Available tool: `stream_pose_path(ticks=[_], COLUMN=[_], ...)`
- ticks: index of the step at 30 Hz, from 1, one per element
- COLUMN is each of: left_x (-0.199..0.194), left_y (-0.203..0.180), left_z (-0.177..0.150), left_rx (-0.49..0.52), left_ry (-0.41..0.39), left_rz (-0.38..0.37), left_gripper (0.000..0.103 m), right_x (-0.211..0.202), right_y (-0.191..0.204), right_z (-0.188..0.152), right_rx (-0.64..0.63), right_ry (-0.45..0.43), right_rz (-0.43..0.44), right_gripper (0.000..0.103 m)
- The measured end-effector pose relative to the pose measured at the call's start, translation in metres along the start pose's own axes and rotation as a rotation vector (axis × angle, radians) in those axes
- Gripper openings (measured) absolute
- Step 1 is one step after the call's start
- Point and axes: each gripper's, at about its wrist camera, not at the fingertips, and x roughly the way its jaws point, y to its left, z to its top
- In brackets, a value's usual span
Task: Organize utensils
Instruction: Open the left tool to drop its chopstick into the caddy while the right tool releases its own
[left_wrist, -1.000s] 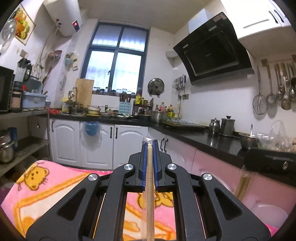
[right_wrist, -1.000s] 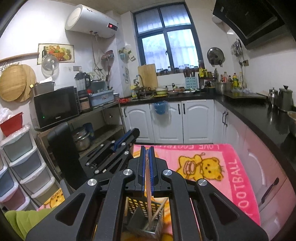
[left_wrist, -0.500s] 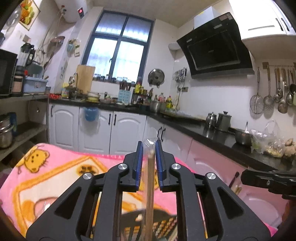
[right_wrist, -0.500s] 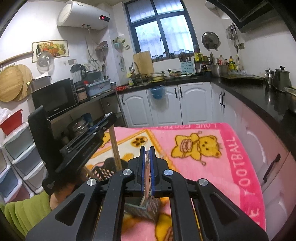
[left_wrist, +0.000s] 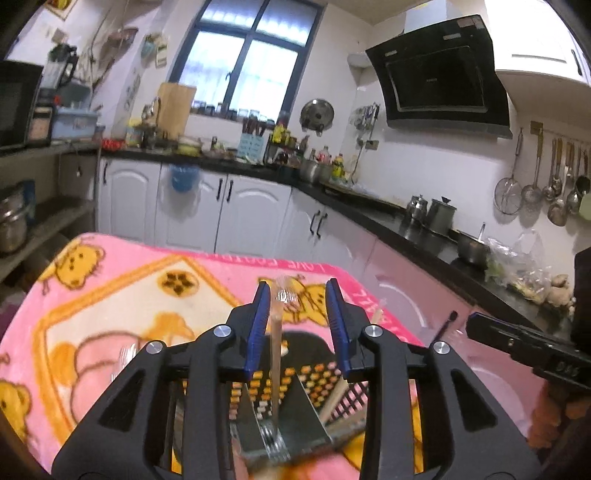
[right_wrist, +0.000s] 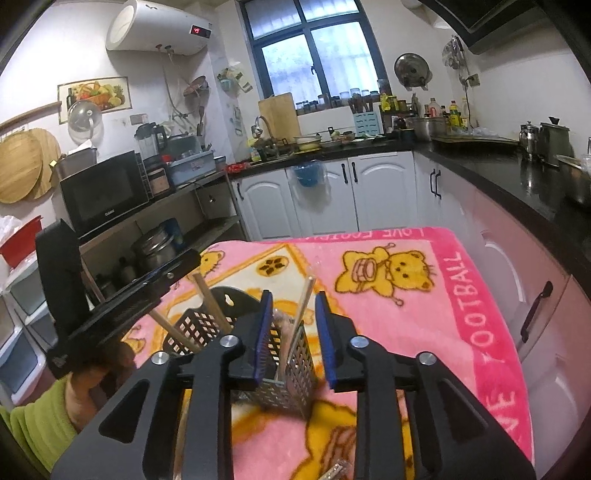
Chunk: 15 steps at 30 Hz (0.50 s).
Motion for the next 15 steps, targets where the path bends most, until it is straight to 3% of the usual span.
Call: stream_pose_path(ticks=[2,5,10,15], left_x=[-0.001,-0.004,-0.013,-0.023], left_y=[-0.002,-0.001,0.0,0.0], left_z=[-0.001,-0.005,-0.01,-0.015], left_rx=[-0.005,-0.023,-0.027,-0.024], left_ry=[0.022,0.068,0.082,0.099], left_rz=[-0.004,-0.026,-0.021,-0.025], left_gripper=[0.025,0.037,0.042,0.057], right_x=[-0.002,-0.004,-0.008,-0.013], right_y=[-0.001,-0.004,-0.006,-0.008], right_z=[-0.003,-0.009,-0.017,-0.025], right_rx=[0.002,0.003,0.005,0.009], right_ry=[0.004,0.016,0.025,0.035], right_rz=[0.0,-0.006,-0.01,-0.015], right_gripper=[0.027,0.029,0.033,0.037])
